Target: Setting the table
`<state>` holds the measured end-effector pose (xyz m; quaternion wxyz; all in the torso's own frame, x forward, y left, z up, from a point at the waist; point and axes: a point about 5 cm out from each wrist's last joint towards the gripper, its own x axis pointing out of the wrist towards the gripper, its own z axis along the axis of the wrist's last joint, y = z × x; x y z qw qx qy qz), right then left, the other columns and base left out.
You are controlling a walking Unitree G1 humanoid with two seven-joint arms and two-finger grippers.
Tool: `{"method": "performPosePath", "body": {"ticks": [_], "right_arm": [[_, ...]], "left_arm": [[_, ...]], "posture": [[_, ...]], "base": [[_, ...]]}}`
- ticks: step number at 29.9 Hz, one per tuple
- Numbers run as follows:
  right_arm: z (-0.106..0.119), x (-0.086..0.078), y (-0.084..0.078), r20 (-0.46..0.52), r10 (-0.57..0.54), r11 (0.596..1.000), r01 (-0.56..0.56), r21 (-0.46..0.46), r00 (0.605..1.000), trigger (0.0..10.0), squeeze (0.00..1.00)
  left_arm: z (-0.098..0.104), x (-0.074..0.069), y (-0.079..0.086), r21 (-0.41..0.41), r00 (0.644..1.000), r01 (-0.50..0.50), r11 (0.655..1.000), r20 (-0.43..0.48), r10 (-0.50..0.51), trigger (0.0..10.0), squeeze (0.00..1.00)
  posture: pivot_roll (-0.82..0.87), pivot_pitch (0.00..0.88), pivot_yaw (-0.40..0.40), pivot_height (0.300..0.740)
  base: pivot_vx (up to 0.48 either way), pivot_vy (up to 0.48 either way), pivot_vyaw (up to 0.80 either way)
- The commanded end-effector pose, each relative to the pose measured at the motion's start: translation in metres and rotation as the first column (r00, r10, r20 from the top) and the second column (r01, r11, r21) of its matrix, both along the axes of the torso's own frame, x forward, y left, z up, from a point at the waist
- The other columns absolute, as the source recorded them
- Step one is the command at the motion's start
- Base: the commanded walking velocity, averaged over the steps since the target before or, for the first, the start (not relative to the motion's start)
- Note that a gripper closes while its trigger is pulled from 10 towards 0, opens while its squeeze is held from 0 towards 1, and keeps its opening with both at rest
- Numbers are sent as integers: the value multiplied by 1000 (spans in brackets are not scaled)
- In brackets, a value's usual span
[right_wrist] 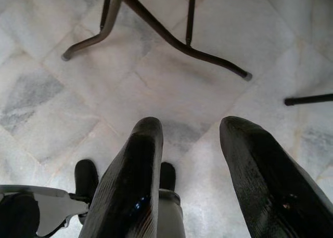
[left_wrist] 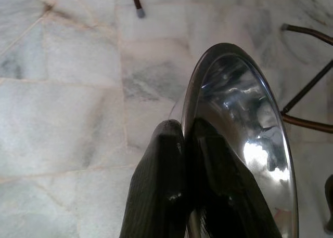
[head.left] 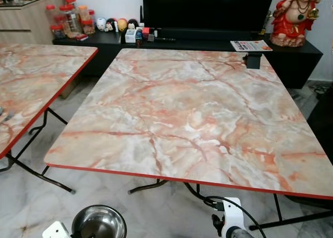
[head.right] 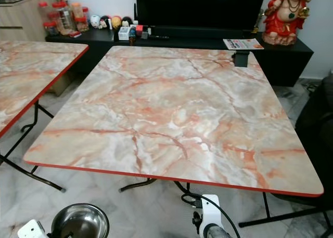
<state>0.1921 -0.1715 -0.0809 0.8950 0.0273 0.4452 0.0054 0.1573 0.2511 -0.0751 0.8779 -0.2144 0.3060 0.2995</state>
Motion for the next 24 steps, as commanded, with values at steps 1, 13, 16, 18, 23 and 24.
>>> {"method": "performPosePath", "body": {"ticks": [1,13,16,18,23,24], "right_arm": [[2,3,-3,2,7,1000,-7,-14,1000,10000,0],[1,2,-3,-11,-2,1000,2,0,1000,10000,0],[0,1,-3,-15,-5,1000,5,1,1000,10000,0],[0,1,-3,-17,-6,1000,6,1,1000,10000,0],[0,0,-4,-19,-7,1000,7,-2,1000,10000,0],[0,0,-4,-18,-8,1000,8,-2,1000,10000,0]], "left_arm": [[-1,0,-2,-1,1000,12,1000,-4,-12,10000,0],[-2,0,-5,-5,1000,8,1000,-7,-8,10000,0],[-2,-1,-7,-8,1000,17,1000,-6,-17,10000,0],[-3,-1,-8,-10,1000,25,1000,-7,-25,10000,0],[-3,-1,-9,-16,1000,21,1000,-5,-21,10000,0],[-3,-1,-9,-15,1000,21,1000,-5,-21,10000,0]], "posture": [[1,0,-10,732],[2,0,-20,732],[2,0,-21,732],[1,0,-20,732],[0,0,-22,732],[0,0,-22,732]], "base": [[0,-307,0],[0,-64,0],[0,0,0],[0,0,0],[-311,0,0],[-281,0,0]]}}
